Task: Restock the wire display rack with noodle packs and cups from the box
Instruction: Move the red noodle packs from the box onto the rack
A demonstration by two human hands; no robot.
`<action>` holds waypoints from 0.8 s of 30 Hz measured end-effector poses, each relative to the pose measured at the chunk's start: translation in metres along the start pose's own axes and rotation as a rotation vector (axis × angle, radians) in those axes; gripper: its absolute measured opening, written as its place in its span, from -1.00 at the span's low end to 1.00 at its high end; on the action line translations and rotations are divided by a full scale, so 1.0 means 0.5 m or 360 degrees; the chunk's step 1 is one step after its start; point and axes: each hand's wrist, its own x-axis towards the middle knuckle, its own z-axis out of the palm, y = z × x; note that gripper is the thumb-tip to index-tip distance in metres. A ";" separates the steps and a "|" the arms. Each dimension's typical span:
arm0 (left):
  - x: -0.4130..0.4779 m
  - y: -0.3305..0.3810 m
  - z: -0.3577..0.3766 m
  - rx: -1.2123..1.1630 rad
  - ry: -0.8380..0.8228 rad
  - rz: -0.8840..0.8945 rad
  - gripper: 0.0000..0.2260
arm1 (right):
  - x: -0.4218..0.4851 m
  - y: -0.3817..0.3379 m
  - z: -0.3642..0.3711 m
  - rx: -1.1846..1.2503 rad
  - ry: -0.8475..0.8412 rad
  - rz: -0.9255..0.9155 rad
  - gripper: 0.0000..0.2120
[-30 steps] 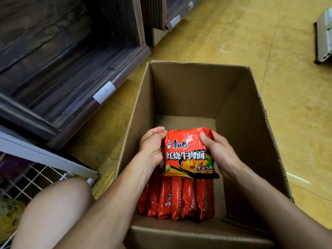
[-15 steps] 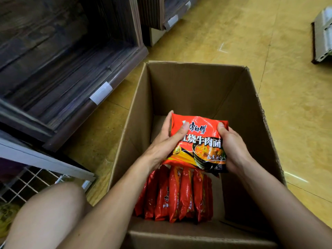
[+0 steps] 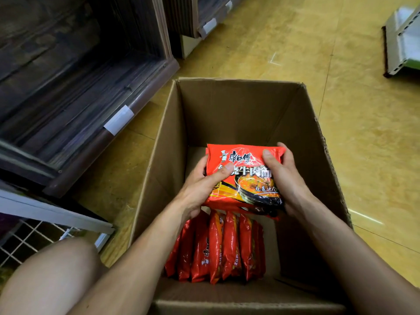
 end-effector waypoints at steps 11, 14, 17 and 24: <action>-0.003 -0.007 -0.003 -0.0128 0.0081 -0.0041 -0.48 | -0.004 -0.003 -0.010 0.0235 -0.0201 0.0128 -0.62; -0.005 -0.005 0.000 -0.0115 0.0072 -0.0049 -0.49 | 0.001 0.007 -0.017 0.0278 -0.0208 0.0206 -0.62; -0.006 -0.002 0.004 -0.0117 0.0048 -0.0054 -0.54 | 0.006 0.017 -0.022 0.0218 -0.0224 0.0237 -0.54; 0.001 0.004 0.022 0.0211 0.0061 0.0000 -0.56 | -0.002 0.037 -0.008 -0.0099 0.0003 0.0026 -0.49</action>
